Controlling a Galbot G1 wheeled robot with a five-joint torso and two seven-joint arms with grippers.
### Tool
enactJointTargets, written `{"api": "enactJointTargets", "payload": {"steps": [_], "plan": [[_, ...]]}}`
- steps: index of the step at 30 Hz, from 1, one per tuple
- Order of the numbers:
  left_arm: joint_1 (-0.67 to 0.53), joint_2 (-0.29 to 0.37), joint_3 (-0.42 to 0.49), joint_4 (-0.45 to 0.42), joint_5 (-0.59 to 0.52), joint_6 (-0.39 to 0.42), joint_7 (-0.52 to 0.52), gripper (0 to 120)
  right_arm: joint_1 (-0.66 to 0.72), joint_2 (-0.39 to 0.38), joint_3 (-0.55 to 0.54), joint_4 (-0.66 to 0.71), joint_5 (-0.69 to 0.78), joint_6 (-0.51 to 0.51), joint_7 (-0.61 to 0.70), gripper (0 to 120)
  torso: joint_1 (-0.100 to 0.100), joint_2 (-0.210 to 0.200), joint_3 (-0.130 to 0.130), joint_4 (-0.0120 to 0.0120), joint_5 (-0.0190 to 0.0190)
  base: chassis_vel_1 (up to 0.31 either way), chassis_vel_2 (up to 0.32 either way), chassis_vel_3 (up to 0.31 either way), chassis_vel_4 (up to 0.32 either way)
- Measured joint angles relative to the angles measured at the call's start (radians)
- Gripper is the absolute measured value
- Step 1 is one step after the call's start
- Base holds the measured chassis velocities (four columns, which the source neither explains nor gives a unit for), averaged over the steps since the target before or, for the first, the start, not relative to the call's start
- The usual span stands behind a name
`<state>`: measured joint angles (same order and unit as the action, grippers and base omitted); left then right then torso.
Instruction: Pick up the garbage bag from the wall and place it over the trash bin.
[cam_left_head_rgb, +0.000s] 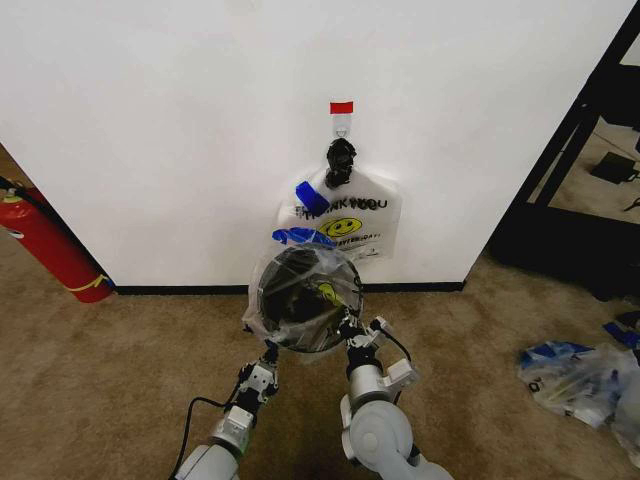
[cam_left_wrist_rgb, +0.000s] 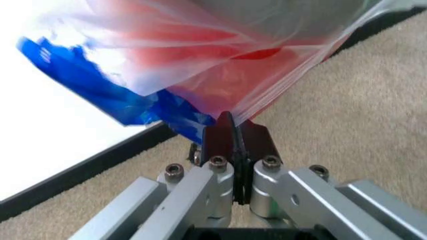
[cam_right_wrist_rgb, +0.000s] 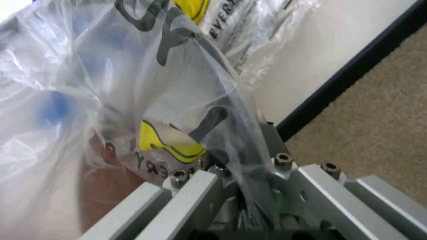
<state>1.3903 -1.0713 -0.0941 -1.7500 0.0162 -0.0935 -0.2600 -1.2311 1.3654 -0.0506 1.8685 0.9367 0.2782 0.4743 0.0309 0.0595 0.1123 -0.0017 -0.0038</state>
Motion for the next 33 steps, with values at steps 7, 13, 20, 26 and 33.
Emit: {"api": "enactJointTargets", "payload": {"steps": [7,13,20,26,33], "plan": [[0.081,0.1,0.004,-0.057,0.09,-0.05,0.107,15,0.033,0.007,0.003,0.013,0.007,-0.056,0.097,0,0.0,0.0,0.0,0.0003,-0.0001,0.0,0.0,0.0,0.0],[0.124,0.171,-0.127,-0.082,0.146,-0.3,0.543,39,0.062,-0.009,0.001,0.097,0.025,-0.251,0.339,0,0.0,0.0,0.0,0.0003,0.0001,0.0,0.0,0.0,0.0],[0.101,0.16,-0.239,-0.097,0.078,-0.459,0.892,63,0.092,-0.036,0.01,0.111,0.022,-0.404,0.491,0,0.0,0.0,0.0,0.0002,0.0,0.0,0.0,0.0,0.0],[0.08,0.143,-0.26,-0.117,0.043,-0.47,1.001,84,0.118,-0.03,0.029,0.09,0.058,-0.434,0.513,0,0.0,0.0,0.0,0.0001,0.0002,0.0,0.0,0.0,0.0],[0.081,0.136,-0.269,-0.123,0.042,-0.473,0.996,100,0.126,0.008,0.035,0.024,0.031,-0.474,0.529,0,0.0,0.0,0.0,0.0001,0.0001,0.0,0.0,0.0,0.0]]}}
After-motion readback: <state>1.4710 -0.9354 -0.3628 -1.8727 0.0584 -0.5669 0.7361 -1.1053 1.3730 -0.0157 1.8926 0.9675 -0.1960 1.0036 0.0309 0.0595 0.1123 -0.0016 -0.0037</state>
